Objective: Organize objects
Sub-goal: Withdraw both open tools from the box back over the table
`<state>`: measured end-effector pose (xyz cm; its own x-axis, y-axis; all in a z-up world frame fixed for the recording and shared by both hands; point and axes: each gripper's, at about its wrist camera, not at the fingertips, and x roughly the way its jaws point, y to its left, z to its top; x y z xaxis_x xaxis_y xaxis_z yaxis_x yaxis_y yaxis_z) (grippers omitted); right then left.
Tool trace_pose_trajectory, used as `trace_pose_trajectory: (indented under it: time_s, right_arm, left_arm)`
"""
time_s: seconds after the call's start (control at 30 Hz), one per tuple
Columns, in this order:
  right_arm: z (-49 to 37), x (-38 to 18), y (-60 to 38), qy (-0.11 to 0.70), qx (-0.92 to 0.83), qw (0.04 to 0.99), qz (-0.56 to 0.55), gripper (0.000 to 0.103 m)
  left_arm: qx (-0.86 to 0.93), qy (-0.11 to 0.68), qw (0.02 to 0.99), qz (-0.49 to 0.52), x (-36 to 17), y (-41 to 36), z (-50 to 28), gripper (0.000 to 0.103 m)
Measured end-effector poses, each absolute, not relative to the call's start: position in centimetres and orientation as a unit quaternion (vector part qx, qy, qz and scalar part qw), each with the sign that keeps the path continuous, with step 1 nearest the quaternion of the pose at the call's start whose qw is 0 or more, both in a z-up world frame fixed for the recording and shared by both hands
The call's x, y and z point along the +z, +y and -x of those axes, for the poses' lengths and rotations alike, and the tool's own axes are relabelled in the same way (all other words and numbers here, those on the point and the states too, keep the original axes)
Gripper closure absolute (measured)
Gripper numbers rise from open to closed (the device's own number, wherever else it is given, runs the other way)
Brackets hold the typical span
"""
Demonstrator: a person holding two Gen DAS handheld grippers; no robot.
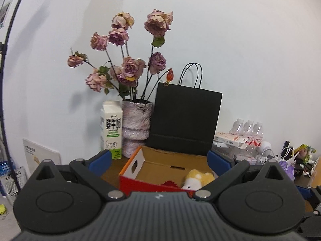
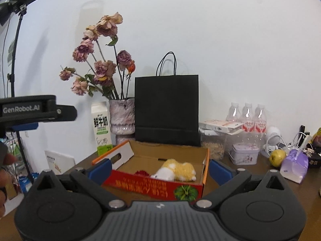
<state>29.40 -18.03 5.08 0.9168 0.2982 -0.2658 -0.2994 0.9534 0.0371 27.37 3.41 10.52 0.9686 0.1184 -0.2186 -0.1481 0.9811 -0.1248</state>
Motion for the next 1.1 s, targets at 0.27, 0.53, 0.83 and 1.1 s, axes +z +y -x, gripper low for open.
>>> trace_pose_trajectory:
  time_s: [0.27, 0.53, 0.83, 1.1]
  right_arm:
    - [-24.5, 4.6, -18.8, 0.140, 0.160, 0.977, 0.014, 0.000]
    - [-20.5, 3.7, -18.7, 0.146, 0.175, 0.973, 0.030, 0.000]
    - [-17.7, 1.5, -18.2, 0.175, 0.202, 0.963, 0.044, 0.000]
    - [-16.0, -0.8, -18.4, 0.198, 0.213, 0.955, 0.056, 0.000]
  left_arm:
    - [0.072, 0.112, 0.989, 0.058, 10.1, 3.3, -22.7, 0.000]
    - [0.067, 0.124, 0.989, 0.045, 8.8, 3.2, -18.7, 0.000]
    - [0.064, 0.147, 0.986, 0.037, 6.4, 3.6, -15.7, 0.000]
    - [0.059, 0.195, 0.979, 0.029, 3.0, 4.1, -13.9, 0.000]
